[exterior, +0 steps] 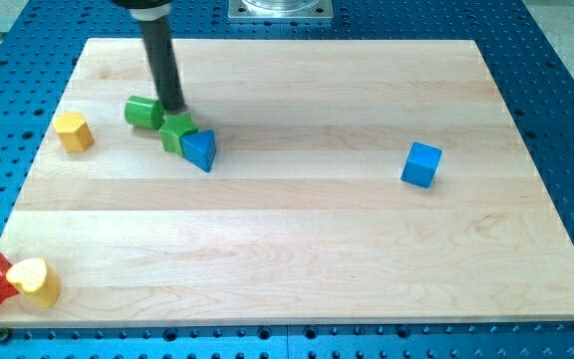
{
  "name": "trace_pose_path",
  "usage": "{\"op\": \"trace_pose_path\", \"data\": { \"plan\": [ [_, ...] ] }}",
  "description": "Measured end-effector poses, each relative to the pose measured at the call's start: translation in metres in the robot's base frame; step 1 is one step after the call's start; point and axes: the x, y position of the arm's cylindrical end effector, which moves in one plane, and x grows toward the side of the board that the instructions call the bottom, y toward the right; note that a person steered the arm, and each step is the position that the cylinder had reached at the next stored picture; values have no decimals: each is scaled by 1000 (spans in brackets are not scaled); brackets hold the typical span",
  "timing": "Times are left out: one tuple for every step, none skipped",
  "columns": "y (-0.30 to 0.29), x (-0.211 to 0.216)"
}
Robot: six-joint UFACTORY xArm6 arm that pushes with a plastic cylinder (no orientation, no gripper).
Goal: Push the green circle towards the bottom left of the green star
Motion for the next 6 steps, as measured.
{"op": "trace_pose_path", "data": {
  "plan": [
    [-36, 8],
    [63, 14],
    [101, 101],
    [8, 176],
    [-52, 190],
    [-54, 172]
  ]
}}
